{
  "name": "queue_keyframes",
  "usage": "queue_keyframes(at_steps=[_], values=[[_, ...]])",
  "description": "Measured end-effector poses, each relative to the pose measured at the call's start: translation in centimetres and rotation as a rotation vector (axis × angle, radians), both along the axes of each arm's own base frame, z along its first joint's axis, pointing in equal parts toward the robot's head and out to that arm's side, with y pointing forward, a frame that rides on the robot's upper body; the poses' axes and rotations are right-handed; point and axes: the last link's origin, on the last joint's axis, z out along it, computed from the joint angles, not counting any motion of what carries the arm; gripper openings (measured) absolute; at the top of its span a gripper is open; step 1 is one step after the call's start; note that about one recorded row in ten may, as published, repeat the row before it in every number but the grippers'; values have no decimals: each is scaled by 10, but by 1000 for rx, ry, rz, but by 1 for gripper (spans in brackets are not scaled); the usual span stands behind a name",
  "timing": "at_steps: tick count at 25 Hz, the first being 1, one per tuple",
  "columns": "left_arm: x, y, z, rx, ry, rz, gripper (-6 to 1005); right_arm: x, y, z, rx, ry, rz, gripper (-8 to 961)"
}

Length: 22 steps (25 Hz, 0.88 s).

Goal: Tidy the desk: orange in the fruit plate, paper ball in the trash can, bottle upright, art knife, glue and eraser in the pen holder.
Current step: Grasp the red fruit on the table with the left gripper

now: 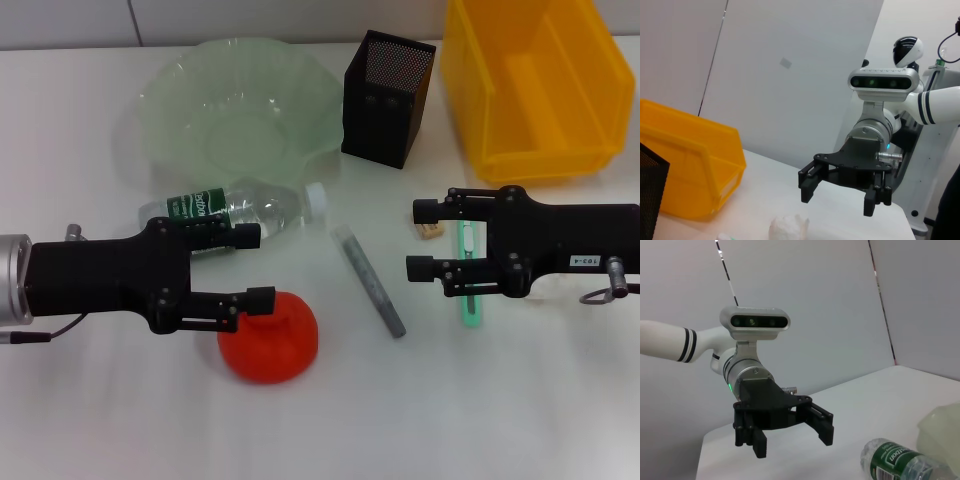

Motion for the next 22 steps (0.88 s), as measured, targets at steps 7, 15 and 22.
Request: queue_keyframes(at_steps=[7,15,22], values=[[1,0,0,-2,0,-2,846,1,1,0,2,-12,0,755],[1,2,-2,-3,3,5,846,1,1,1,1,-21,3,752],[-1,2,-9,-6,32,11,847,1,1,1,-3,-18,5,750]])
